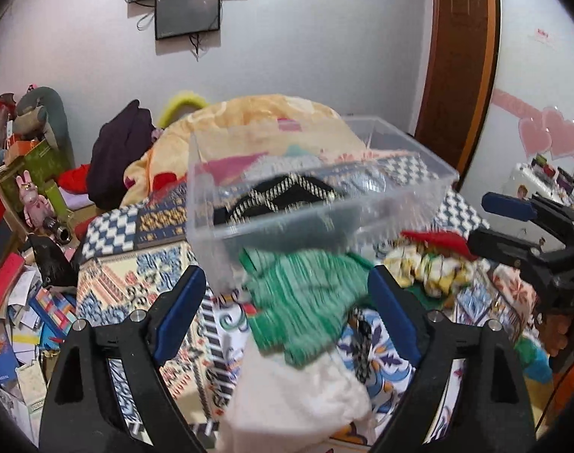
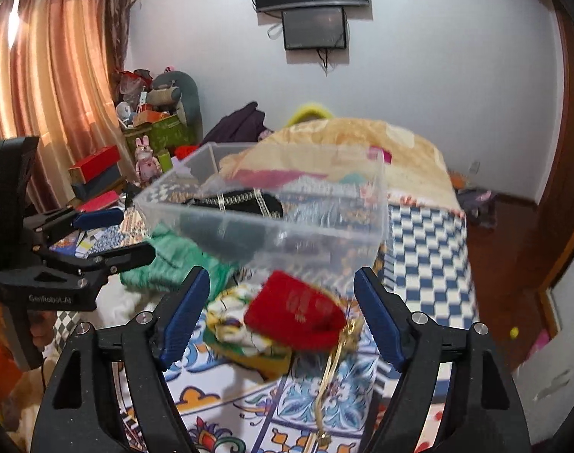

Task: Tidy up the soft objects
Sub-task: 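Grasp the green knitted glove with the left tool while the right tool grasps the red pouch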

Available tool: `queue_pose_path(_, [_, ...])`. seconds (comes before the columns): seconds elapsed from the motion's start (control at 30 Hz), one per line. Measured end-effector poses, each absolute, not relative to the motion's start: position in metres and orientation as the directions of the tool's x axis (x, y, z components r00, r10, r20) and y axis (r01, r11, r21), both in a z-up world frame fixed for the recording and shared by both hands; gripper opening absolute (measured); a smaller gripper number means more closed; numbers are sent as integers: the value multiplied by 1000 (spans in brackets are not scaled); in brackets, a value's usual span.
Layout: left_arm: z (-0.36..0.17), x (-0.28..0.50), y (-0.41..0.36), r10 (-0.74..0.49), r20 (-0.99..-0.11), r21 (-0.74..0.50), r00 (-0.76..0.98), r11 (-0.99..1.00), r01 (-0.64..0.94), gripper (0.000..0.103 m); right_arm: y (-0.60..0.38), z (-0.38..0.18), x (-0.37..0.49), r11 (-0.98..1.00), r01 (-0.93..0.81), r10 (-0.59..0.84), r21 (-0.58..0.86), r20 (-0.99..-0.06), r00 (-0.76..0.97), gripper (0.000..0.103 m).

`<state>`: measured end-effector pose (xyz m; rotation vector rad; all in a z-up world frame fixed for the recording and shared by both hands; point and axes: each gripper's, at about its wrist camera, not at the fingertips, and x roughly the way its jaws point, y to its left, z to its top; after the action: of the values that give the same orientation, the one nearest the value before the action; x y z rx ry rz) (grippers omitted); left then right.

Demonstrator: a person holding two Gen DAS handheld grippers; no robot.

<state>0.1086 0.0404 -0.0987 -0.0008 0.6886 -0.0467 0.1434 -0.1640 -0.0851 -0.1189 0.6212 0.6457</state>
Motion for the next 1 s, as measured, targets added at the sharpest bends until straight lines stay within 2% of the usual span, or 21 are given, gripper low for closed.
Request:
queue_pose_path(0.17, [-112,104,36,-53,-624,-20,780,998,53,88,-173,-106,151,817,-561,516,137,-610,602,76])
queue_pose_path(0.27, [-118,105,36,-65,-621,-41,781,998,50,85,-180,-110,153,825,-541,516,166,-611,600,71])
queue_pose_path(0.33, [-122,108,37,-64,-632,-46,772,998,46,75,-185,-109,152,829,-530,516,177,-606,605,67])
queue_pose_path(0.43, [-128,113,39,-85,-651,-70,754,996,51,66,-190,-109,154,832,-520,517,192,-606,604,58])
queue_pose_path(0.63, [-131,112,39,-98,-647,-91,756,994,51,49,-189,-115,158,818,-530,542,224,-611,578,53])
queue_pose_path(0.7, [-131,111,40,-102,-644,-93,758,994,55,44,-187,-114,157,809,-543,552,225,-608,571,41])
queue_pose_path(0.73, [-130,110,39,-105,-638,-90,762,994,61,40,-186,-114,156,803,-551,559,226,-606,566,39])
queue_pose_path(0.83, [-128,106,35,-87,-625,-64,776,996,60,32,-183,-114,154,803,-557,556,213,-605,570,38])
queue_pose_path(0.87, [-127,105,34,-88,-622,-63,778,996,62,31,-183,-114,154,799,-561,561,216,-602,568,35])
queue_pose_path(1.0, [-118,97,35,-95,-601,-76,794,995,62,27,-183,-110,152,793,-570,566,216,-608,557,36])
